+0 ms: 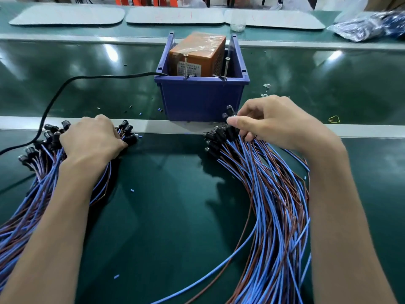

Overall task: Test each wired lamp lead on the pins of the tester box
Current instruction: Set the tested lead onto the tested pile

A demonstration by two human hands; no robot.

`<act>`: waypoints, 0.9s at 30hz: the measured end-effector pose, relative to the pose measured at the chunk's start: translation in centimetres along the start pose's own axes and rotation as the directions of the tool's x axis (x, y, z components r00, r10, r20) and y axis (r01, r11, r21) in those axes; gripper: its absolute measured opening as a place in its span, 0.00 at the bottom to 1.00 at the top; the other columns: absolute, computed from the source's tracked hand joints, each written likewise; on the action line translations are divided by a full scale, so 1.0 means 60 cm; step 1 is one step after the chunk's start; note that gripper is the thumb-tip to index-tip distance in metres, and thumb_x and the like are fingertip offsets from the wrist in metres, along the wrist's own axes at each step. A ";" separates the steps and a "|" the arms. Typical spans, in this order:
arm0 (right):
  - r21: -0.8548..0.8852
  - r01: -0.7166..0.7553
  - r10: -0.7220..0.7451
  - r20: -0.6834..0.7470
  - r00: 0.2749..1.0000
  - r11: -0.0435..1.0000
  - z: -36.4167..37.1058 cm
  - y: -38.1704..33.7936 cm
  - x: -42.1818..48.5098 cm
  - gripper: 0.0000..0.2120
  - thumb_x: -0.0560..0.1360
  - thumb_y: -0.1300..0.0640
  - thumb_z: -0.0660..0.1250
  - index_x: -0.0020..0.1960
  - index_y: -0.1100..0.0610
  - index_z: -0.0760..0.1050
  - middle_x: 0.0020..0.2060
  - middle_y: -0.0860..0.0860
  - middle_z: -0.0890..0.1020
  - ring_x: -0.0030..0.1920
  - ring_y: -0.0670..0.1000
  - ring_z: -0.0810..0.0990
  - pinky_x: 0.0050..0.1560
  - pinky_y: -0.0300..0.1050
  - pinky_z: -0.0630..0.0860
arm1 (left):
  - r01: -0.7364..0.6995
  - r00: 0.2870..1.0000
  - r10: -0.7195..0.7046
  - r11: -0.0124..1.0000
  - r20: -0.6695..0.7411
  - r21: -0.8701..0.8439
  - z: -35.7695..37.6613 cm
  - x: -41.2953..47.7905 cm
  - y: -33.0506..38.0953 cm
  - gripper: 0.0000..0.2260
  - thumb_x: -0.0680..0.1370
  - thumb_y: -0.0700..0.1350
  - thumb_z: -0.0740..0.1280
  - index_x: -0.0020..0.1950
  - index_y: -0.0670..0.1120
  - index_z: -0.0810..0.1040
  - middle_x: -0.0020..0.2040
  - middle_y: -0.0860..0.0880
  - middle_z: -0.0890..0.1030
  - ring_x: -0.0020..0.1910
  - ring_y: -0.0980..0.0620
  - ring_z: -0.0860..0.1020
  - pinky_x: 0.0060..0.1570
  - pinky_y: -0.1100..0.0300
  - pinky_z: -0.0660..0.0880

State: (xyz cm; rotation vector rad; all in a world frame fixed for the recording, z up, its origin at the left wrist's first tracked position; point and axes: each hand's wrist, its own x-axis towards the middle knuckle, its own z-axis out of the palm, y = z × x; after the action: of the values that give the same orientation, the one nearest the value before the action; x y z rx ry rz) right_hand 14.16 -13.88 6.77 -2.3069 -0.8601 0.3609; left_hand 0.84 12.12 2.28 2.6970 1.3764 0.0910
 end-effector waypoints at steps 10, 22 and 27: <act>0.132 0.084 -0.093 0.062 0.994 0.988 0.031 -0.039 0.002 0.11 0.75 0.47 0.68 0.42 0.54 0.79 0.33 0.47 0.84 0.32 0.41 0.81 0.39 0.38 0.77 | -0.083 0.993 0.066 0.981 -0.101 -0.176 -0.033 -0.008 0.002 0.10 0.68 0.56 0.77 0.39 0.52 0.81 0.48 0.39 0.81 0.51 0.36 0.78 0.48 0.49 0.75; 0.514 0.145 -0.210 0.071 0.975 0.845 0.047 -0.070 -0.007 0.06 0.79 0.57 0.64 0.50 0.51 0.80 0.36 0.43 0.82 0.36 0.38 0.79 0.34 0.30 0.71 | -0.514 0.856 0.374 0.535 -0.358 -0.671 -0.080 -0.129 0.111 0.06 0.70 0.47 0.75 0.35 0.53 0.80 0.28 0.53 0.79 0.26 0.57 0.73 0.33 0.62 0.71; 0.719 0.181 -0.151 -0.106 0.983 0.671 0.041 -0.084 -0.011 0.09 0.79 0.61 0.64 0.43 0.55 0.81 0.36 0.52 0.80 0.36 0.42 0.77 0.33 0.31 0.72 | -0.479 0.870 0.338 0.404 -0.360 -0.780 -0.080 -0.145 0.123 0.06 0.71 0.48 0.75 0.42 0.52 0.79 0.29 0.53 0.79 0.26 0.56 0.75 0.32 0.59 0.74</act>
State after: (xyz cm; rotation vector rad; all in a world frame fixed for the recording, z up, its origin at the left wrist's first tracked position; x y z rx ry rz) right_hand 10.10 -10.21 8.23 -1.4682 -0.7210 0.4738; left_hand 1.16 1.12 7.93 2.0441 0.3740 0.8061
